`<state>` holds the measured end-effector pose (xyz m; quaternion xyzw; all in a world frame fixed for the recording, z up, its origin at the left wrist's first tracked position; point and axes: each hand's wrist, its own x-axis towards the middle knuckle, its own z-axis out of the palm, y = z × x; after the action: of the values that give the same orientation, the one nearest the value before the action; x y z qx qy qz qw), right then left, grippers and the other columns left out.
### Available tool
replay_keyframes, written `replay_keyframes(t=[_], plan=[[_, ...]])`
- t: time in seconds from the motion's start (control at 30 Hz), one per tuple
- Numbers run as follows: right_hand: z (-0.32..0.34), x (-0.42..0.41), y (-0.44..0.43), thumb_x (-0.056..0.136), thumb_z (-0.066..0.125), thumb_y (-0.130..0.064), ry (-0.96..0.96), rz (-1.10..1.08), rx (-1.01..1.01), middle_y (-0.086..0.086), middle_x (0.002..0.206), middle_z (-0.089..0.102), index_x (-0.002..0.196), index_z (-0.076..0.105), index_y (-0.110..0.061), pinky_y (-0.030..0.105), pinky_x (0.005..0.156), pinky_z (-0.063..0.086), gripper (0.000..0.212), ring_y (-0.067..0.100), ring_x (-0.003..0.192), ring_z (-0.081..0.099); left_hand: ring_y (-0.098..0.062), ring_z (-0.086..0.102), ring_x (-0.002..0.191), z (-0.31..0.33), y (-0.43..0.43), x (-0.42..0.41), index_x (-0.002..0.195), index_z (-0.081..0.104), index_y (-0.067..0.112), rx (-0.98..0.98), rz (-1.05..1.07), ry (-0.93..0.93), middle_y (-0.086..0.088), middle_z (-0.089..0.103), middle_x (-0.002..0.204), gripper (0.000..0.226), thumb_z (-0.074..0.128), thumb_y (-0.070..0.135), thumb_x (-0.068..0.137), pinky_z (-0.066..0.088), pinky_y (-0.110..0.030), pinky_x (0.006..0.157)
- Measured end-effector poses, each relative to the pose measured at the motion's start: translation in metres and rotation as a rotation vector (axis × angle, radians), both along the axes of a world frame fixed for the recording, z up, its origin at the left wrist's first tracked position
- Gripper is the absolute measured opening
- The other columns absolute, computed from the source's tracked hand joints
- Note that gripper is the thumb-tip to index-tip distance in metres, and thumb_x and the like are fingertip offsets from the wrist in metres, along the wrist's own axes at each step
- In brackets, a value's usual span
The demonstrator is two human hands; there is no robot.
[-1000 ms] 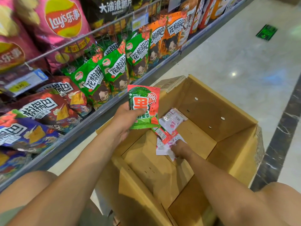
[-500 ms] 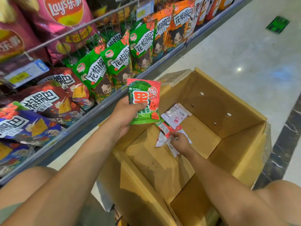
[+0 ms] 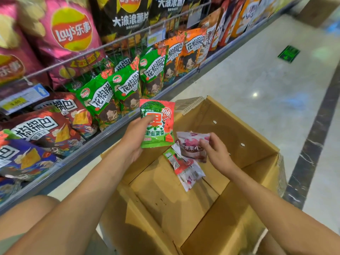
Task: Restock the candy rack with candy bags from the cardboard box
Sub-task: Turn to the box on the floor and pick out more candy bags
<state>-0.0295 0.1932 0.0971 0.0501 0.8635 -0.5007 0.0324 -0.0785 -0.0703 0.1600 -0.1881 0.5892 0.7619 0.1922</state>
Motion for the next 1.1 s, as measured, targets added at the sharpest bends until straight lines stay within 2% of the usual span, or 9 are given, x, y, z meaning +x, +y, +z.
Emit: replay_keyframes(t=[0.17,0.27,0.4,0.6,0.73,0.8,0.87,0.97,1.1], plan=[[0.068,-0.010,0.013,0.107,0.049,-0.017,0.108,-0.126,-0.231,-0.002,0.111,0.072,0.119,0.057,-0.010,0.023,0.074,0.059,0.015,0.009,0.099,0.073,-0.029,0.076,0.107,0.019,0.014,-0.001,0.120,0.072,0.020,0.044,-0.017,0.010,-0.009,0.079,0.114,0.032,0.052,0.042,0.107,0.055,-0.049,0.103],[0.110,-0.014,0.015,0.108,0.048,-0.017,0.088,-0.192,-0.313,0.000,0.107,0.075,0.109,0.057,-0.019,0.024,0.075,0.059,0.009,0.012,0.096,0.075,-0.029,0.076,0.106,0.047,0.018,0.007,0.113,0.074,0.023,0.038,-0.022,-0.010,-0.009,0.079,0.112,0.035,0.047,0.044,0.108,0.054,-0.051,0.104],[0.176,-0.010,0.009,0.107,0.051,-0.018,-0.003,-0.268,-0.414,0.005,0.101,0.079,0.111,0.055,-0.011,0.040,0.080,0.063,0.010,0.025,0.096,0.076,-0.036,0.073,0.112,0.099,0.018,0.025,0.123,0.073,0.020,0.034,-0.007,-0.102,-0.014,0.077,0.119,0.042,0.045,0.048,0.108,0.048,-0.062,0.110],[0.312,0.008,-0.006,0.108,0.050,-0.022,-0.156,-0.295,-0.524,0.014,0.106,0.078,0.124,0.054,-0.008,0.052,0.090,0.059,0.021,0.035,0.098,0.075,-0.031,0.072,0.117,0.228,0.025,0.055,0.132,0.067,0.022,0.068,-0.056,-0.135,-0.010,0.075,0.125,0.047,0.033,0.048,0.112,0.050,-0.057,0.109],[0.418,0.027,-0.017,0.107,0.052,-0.021,-0.218,-0.331,-0.503,0.008,0.096,0.079,0.124,0.054,-0.008,0.055,0.092,0.058,0.021,0.029,0.093,0.077,-0.026,0.073,0.115,0.338,0.023,0.079,0.132,0.066,0.024,0.078,-0.130,-0.091,-0.008,0.076,0.124,0.046,0.035,0.050,0.111,0.054,-0.050,0.104],[0.471,0.040,-0.023,0.106,0.054,-0.022,-0.221,-0.327,-0.489,0.009,0.095,0.079,0.125,0.054,-0.010,0.052,0.090,0.060,0.022,0.025,0.088,0.077,-0.025,0.073,0.115,0.393,0.021,0.095,0.130,0.067,0.022,0.075,-0.171,-0.071,-0.008,0.076,0.124,0.039,0.047,0.048,0.108,0.056,-0.046,0.100],[0.525,0.055,-0.029,0.106,0.054,-0.019,-0.209,-0.303,-0.468,0.010,0.092,0.077,0.124,0.055,-0.010,0.033,0.078,0.063,0.020,0.009,0.077,0.076,-0.024,0.074,0.113,0.443,0.021,0.110,0.133,0.066,0.017,0.081,-0.175,-0.045,-0.009,0.075,0.125,0.038,0.064,0.039,0.102,0.059,-0.042,0.095],[0.592,0.080,-0.038,0.106,0.051,-0.010,-0.148,-0.262,-0.420,-0.005,0.086,0.067,0.115,0.054,-0.010,0.009,0.056,0.050,0.009,-0.009,0.061,0.067,-0.020,0.076,0.105,0.507,0.027,0.135,0.120,0.071,0.019,-0.035,-0.188,0.036,-0.004,0.079,0.116,0.026,0.074,0.023,0.095,0.060,-0.039,0.094],[0.648,0.107,-0.048,0.105,0.053,-0.011,-0.092,-0.236,-0.384,0.003,0.098,0.073,0.104,0.060,-0.020,0.016,0.065,0.057,0.012,0.002,0.074,0.073,-0.021,0.076,0.100,0.566,0.036,0.169,0.111,0.071,0.023,-0.162,-0.154,0.093,0.002,0.081,0.105,0.028,0.084,0.015,0.087,0.058,-0.044,0.097]])
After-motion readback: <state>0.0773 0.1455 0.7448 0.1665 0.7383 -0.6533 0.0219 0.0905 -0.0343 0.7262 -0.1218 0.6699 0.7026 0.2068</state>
